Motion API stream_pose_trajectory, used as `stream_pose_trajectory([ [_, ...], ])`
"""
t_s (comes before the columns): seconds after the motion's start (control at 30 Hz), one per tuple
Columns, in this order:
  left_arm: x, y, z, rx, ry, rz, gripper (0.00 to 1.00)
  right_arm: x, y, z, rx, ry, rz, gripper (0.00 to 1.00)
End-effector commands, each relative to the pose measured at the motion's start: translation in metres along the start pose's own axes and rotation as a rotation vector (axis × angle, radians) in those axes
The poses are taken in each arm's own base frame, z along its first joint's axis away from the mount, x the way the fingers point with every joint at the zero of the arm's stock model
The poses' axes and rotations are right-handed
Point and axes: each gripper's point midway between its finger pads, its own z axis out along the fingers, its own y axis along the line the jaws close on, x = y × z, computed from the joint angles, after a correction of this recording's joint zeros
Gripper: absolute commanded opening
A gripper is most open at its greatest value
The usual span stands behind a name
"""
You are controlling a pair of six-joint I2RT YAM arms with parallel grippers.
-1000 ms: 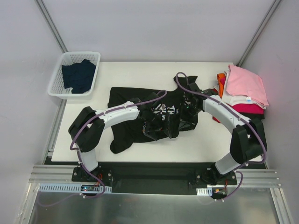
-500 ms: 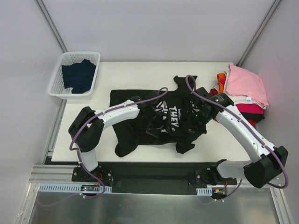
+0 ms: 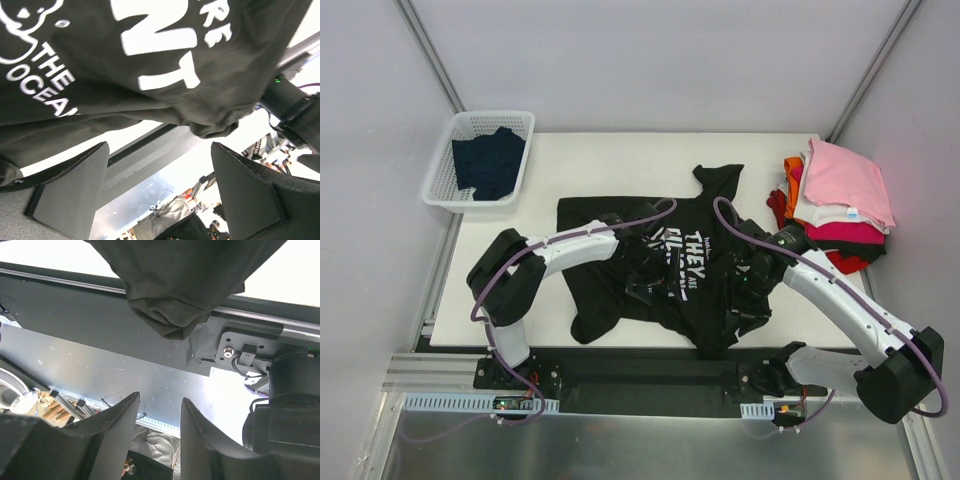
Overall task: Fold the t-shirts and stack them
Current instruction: Flatten out the tshirt
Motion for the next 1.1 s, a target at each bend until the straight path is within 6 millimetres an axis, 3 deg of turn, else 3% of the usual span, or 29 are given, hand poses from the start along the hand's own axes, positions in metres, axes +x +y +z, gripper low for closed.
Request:
stream_pose_trajectory([
  [0.0, 0.007, -0.003, -0.011, 0.004, -0.029, 0.049, 0.84, 0.03, -0.029, -0.015, 0.151, 0.113, 0.03, 0.43],
  [0.07, 0.007, -0.003, -0.011, 0.003, -0.032, 0.051, 0.83, 0.015, -0.024, -0.015, 0.149, 0.062, 0.021, 0.43],
  [0.13, 0.005, -0.003, -0.014, 0.0, -0.051, 0.064, 0.83, -0.009, -0.015, -0.007, 0.132, -0.012, 0.011, 0.36],
  [0.17, 0.003, -0.003, -0.016, -0.003, -0.062, 0.066, 0.83, -0.018, -0.012, -0.003, 0.121, -0.036, 0.008, 0.28],
  [0.2, -0.001, -0.005, -0.019, -0.002, -0.08, 0.069, 0.83, -0.028, -0.009, 0.003, 0.125, -0.048, 0.003, 0.11],
  [0.23, -0.006, -0.005, -0.021, 0.001, -0.092, 0.066, 0.84, -0.046, -0.001, 0.009, 0.097, -0.089, -0.006, 0.02],
  [0.4, -0.031, -0.01, -0.023, 0.009, -0.123, 0.06, 0.81, -0.098, 0.029, 0.031, 0.042, -0.129, -0.08, 0.01],
  [0.53, -0.05, -0.001, -0.016, -0.004, -0.121, 0.049, 0.8, -0.133, 0.048, 0.058, 0.009, -0.093, -0.108, 0.01],
  [0.63, -0.067, 0.019, -0.019, -0.013, -0.131, -0.006, 0.8, -0.149, 0.053, 0.082, -0.023, -0.029, -0.08, 0.01],
  [0.77, -0.09, 0.062, -0.035, -0.021, -0.161, -0.143, 0.8, -0.163, 0.057, 0.093, -0.092, -0.003, -0.036, 0.01],
  [0.9, -0.115, 0.101, -0.054, -0.022, -0.208, -0.229, 0.8, -0.182, 0.057, 0.098, -0.12, 0.004, -0.011, 0.01],
  [1.07, -0.129, 0.12, -0.053, -0.014, -0.196, -0.267, 0.8, -0.21, 0.064, 0.092, -0.176, -0.011, 0.009, 0.01],
])
